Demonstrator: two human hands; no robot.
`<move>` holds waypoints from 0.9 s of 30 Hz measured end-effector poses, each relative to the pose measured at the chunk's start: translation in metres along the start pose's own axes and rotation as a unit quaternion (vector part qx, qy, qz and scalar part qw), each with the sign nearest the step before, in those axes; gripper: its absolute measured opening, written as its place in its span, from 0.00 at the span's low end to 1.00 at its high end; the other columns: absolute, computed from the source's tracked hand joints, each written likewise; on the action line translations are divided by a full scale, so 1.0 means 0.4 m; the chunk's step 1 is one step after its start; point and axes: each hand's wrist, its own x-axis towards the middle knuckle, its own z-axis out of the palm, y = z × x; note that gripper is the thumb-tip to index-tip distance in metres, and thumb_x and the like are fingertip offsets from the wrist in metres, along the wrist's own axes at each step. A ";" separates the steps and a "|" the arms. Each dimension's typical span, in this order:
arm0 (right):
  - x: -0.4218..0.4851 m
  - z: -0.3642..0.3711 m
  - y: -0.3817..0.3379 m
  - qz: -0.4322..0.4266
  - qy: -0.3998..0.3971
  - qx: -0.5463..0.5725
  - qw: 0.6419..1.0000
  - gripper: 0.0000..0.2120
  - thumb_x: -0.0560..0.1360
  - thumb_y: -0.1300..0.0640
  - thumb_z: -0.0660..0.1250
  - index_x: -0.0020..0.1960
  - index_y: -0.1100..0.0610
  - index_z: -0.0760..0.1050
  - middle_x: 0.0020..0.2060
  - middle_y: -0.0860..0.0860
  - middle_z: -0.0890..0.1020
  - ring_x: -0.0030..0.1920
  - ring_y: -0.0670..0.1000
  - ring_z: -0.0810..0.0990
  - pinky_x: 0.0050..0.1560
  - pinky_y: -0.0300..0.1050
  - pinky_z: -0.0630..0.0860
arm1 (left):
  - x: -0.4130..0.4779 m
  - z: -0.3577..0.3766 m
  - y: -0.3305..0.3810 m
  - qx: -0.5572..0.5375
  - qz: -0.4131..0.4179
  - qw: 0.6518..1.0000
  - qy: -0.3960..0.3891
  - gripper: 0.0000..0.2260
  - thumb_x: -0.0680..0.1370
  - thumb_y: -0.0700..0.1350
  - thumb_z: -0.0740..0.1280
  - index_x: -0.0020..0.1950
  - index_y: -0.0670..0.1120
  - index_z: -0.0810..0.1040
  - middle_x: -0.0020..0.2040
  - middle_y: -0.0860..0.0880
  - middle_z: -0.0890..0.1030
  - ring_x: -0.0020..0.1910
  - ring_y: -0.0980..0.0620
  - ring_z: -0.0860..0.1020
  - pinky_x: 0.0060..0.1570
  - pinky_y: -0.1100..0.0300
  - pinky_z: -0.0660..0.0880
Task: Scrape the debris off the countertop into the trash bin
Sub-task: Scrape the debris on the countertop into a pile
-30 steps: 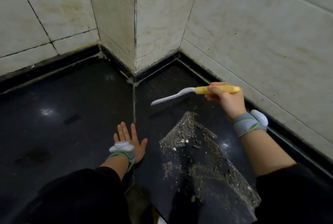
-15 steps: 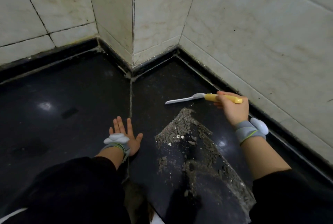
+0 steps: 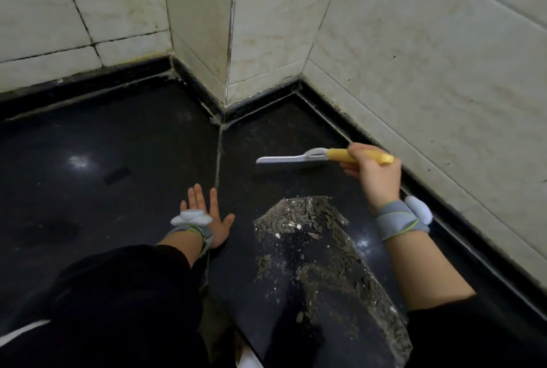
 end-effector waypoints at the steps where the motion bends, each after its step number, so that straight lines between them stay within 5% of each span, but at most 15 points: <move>1: 0.000 0.032 0.013 0.007 -0.004 0.015 1.000 0.03 0.74 0.62 0.70 0.45 0.55 0.81 0.38 0.56 0.83 0.36 0.55 0.83 0.42 0.46 0.81 | 0.002 0.001 -0.001 -0.001 0.001 1.000 -0.001 0.35 0.80 0.64 0.46 0.77 0.46 0.34 0.76 0.39 0.31 0.76 0.41 0.34 0.74 0.45 0.39; 7: -0.022 0.124 0.090 0.016 -0.055 0.004 0.998 0.04 0.73 0.59 0.71 0.46 0.50 0.81 0.41 0.55 0.84 0.43 0.53 0.83 0.47 0.49 0.79 | 0.015 0.009 -0.007 -0.002 -0.001 1.000 -0.013 0.36 0.80 0.64 0.45 0.77 0.47 0.33 0.75 0.39 0.30 0.76 0.41 0.33 0.73 0.45 0.37; 15: -0.045 -0.055 0.038 0.016 -0.111 -0.047 0.993 0.07 0.73 0.69 0.68 0.42 0.59 0.80 0.37 0.59 0.83 0.38 0.59 0.83 0.41 0.47 0.80 | 0.012 0.002 -0.005 0.000 0.006 1.000 -0.016 0.35 0.80 0.64 0.45 0.77 0.46 0.33 0.75 0.39 0.30 0.75 0.40 0.33 0.74 0.45 0.37; 21: -0.060 -0.172 0.010 0.042 -0.081 -0.070 0.993 0.08 0.72 0.72 0.66 0.41 0.62 0.80 0.31 0.58 0.83 0.32 0.58 0.83 0.39 0.49 0.82 | 0.005 0.001 -0.001 0.004 0.002 1.000 -0.003 0.35 0.80 0.64 0.44 0.78 0.46 0.34 0.76 0.38 0.32 0.76 0.40 0.34 0.74 0.45 0.39; 27: -0.093 -0.137 0.009 0.062 -0.044 0.033 0.997 0.06 0.73 0.70 0.65 0.44 0.62 0.79 0.32 0.59 0.84 0.33 0.58 0.83 0.39 0.47 0.82 | 0.001 0.004 -0.002 0.010 0.010 1.000 0.007 0.35 0.80 0.64 0.44 0.78 0.46 0.34 0.75 0.38 0.32 0.76 0.40 0.35 0.74 0.44 0.39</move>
